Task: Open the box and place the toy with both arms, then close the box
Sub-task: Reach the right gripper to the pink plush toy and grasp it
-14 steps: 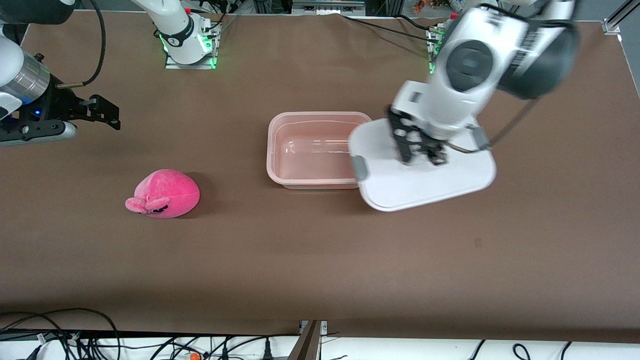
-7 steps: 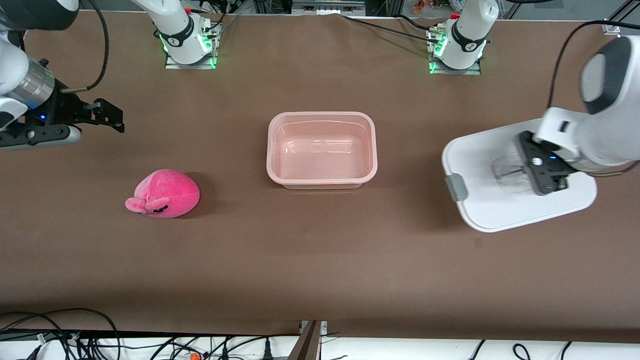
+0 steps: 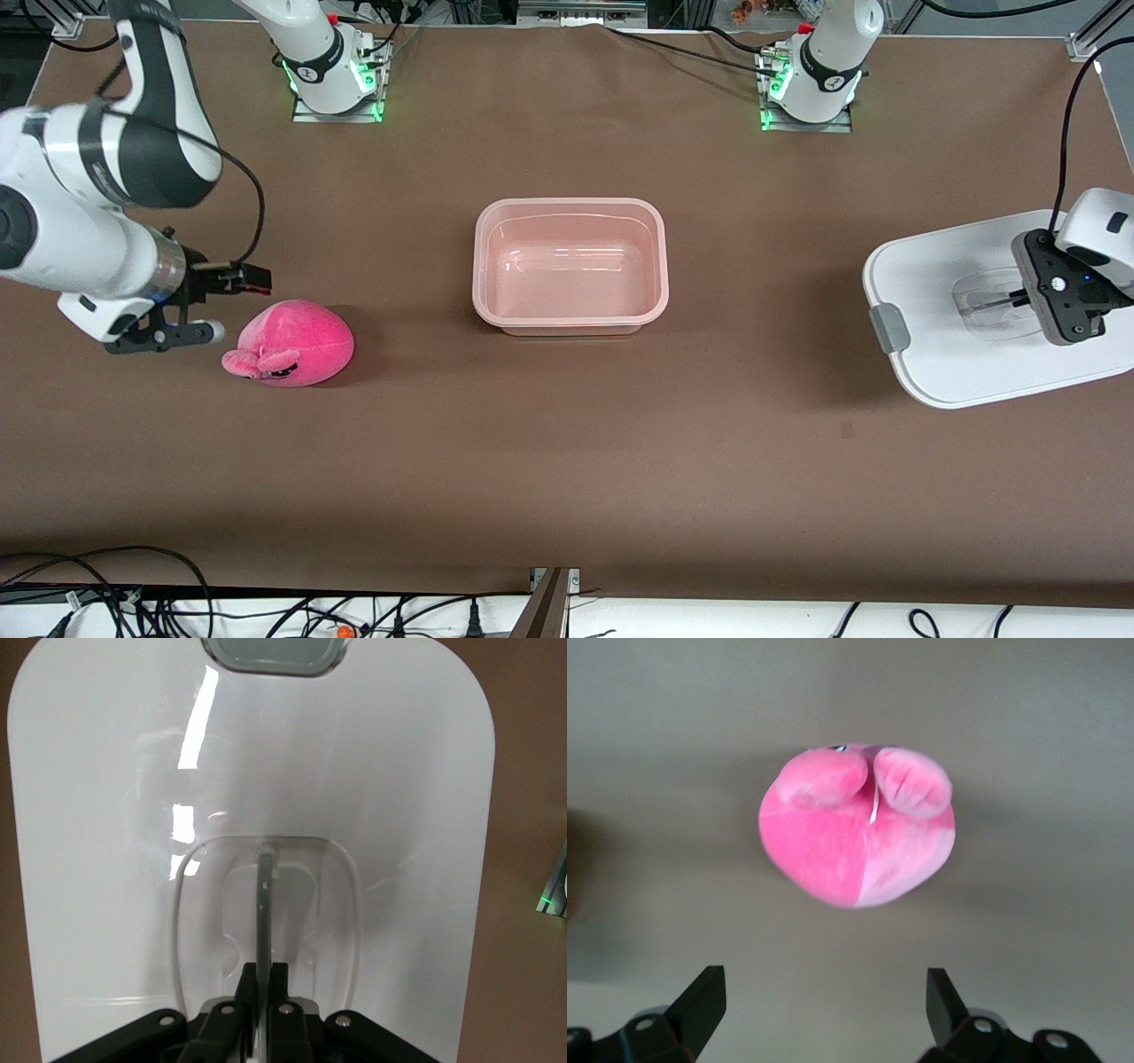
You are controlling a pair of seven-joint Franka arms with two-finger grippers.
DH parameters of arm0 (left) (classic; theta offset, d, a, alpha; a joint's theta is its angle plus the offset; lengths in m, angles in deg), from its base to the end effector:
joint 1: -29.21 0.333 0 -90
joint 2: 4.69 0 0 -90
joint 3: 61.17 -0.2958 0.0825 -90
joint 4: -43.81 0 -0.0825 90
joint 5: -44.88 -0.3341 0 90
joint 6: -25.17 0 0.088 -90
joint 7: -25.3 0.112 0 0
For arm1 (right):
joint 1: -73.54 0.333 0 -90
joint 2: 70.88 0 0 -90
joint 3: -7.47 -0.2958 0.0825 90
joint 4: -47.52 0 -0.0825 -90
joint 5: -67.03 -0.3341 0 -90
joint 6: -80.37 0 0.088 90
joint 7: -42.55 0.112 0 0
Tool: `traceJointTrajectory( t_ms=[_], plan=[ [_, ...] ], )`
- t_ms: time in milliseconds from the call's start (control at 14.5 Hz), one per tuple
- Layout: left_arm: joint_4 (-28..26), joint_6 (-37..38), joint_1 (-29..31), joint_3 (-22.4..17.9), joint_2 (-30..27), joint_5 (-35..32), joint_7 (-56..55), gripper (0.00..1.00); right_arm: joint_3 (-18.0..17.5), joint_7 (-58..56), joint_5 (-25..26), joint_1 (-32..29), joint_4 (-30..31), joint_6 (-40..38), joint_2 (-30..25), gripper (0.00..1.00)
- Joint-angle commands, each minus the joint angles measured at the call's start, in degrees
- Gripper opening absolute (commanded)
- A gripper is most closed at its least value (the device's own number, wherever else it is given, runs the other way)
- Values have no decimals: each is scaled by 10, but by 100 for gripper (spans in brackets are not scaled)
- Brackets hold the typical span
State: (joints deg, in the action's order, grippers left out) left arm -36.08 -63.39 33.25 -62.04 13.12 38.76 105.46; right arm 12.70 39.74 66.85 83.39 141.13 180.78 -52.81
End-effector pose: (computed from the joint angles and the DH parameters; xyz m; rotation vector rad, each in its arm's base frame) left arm 0.5773 0.0606 0.5025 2.4506 -1.9011 -0.2999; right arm 0.5731 0.0515 0.4155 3.0916 0.2020 -0.3030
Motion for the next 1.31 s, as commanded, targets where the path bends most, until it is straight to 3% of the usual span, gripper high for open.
traceJointTrajectory(
  t_ms=[0,415,553,692,969,1038,1245],
  plan=[
    [20,19,-3,10,17,-14,10,0,0,-6,-2,-4,-10,35,41,100],
    [21,20,2,11,18,-13,10,0,0,-5,-4,-7,34,130,75,100],
    [21,21,-2,11,18,-12,7,0,0,-5,-5,-8,60,155,79,95],
    [21,21,-3,11,18,-10,7,0,0,-5,-5,-10,69,159,78,79],
    [22,22,-4,12,18,-11,7,0,0,-6,-4,-10,68,154,78,11],
    [22,22,-5,12,18,-10,6,0,0,-6,-4,-10,65,153,77,0],
    [23,22,-5,14,19,-10,0,0,0,-21,-3,-10,54,150,73,0]
  ],
)
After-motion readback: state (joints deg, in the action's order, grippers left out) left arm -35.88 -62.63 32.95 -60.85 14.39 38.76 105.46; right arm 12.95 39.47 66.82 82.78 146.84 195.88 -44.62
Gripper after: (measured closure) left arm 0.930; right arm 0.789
